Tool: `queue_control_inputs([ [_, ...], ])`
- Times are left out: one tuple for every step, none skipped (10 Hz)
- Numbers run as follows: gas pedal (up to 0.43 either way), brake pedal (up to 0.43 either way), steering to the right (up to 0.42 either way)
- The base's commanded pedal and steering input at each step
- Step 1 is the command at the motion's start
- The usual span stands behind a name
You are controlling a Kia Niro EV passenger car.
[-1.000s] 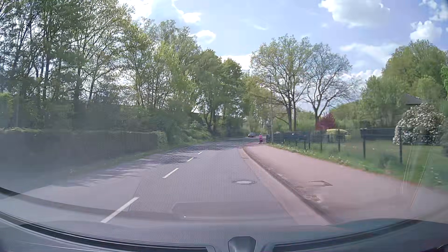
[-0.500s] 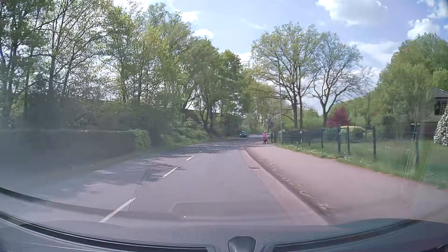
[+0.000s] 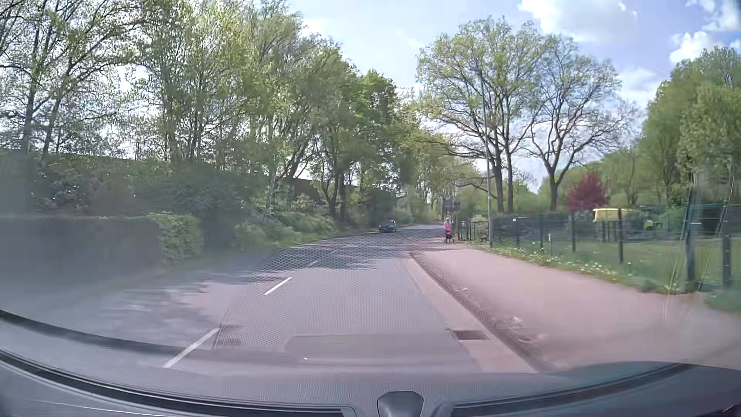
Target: Follow the waypoints while adhering to traffic rules and regulations
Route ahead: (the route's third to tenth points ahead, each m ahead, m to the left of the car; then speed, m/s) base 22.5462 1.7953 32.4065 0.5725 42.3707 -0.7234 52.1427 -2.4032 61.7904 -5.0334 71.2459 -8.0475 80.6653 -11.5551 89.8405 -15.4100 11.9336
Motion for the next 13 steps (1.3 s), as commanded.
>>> queue_control_inputs([
  [0.047, 0.0, 0.005],
  [0.047, 0.0, 0.005],
  [0.047, 0.0, 0.006],
  [0.047, 0.0, 0.009],
  [0.047, 0.0, 0.011],
  [0.047, 0.0, 0.011],
  [0.047, 0.0, 0.011],
  [0.047, 0.0, 0.011],
  [0.047, 0.0, 0.009],
  [0.047, 0.0, 0.007],
  [0.047, 0.0, 0.007],
  [0.047, 0.0, 0.007],
  [0.047, 0.0, 0.007],
])
